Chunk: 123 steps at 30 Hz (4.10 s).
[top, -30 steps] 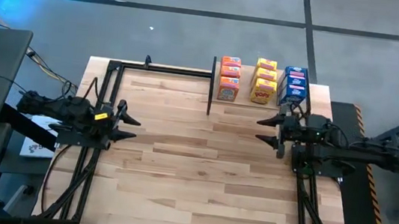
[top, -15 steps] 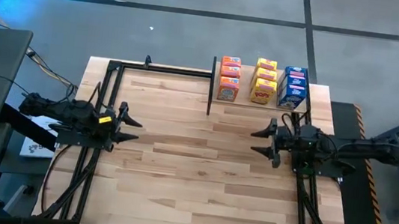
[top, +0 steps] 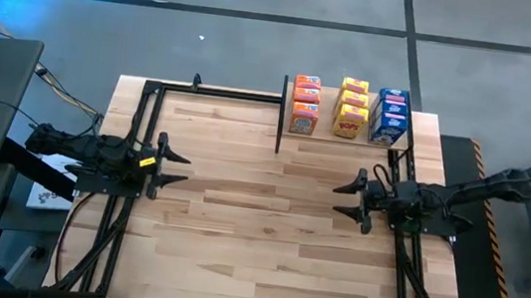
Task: Stack cereal on shelf
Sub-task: Return to Home Position
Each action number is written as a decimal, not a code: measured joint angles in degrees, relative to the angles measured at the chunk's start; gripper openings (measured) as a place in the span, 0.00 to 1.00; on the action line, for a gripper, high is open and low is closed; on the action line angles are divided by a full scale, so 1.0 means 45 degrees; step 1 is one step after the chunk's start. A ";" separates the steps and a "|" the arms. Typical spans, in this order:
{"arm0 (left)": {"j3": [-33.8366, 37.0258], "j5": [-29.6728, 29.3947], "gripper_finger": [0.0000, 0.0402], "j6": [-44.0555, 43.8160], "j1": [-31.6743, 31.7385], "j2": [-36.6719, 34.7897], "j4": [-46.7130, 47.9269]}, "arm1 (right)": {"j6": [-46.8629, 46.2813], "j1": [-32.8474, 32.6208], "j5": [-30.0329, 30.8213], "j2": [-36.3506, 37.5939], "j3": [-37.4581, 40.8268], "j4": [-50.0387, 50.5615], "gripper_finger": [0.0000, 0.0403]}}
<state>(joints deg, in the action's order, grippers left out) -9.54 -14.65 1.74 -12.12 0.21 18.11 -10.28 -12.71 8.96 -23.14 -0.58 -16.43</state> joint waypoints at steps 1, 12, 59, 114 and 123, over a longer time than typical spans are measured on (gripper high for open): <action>0.0000 0.0121 0.50 0.0166 0.0000 0.0000 0.0000 | -0.0008 -0.0107 0.0178 0.0000 0.0000 0.0018 0.61; -0.0775 0.0226 0.50 -0.0433 -0.0005 0.0000 -0.0601 | 0.1769 -0.0296 0.1510 0.0405 -0.0437 -0.0431 0.61; 0.1967 0.2131 0.50 0.1457 -0.0010 0.0010 -0.4297 | 0.1386 -0.0296 0.1577 0.1753 -0.0510 0.1891 0.61; 0.1967 0.2126 0.50 0.1204 0.1258 0.0000 -0.4313 | 0.1286 0.0321 0.1543 0.5081 -0.0510 0.2583 0.61; 0.1967 0.2117 0.50 0.1204 0.1811 0.0005 -0.4308 | 0.1286 0.0321 0.1543 0.5076 -0.0510 0.2580 0.61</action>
<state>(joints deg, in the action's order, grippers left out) -0.69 -5.13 7.16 -3.97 0.23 -1.28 -4.49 -11.27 15.90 -0.30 -2.87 -4.82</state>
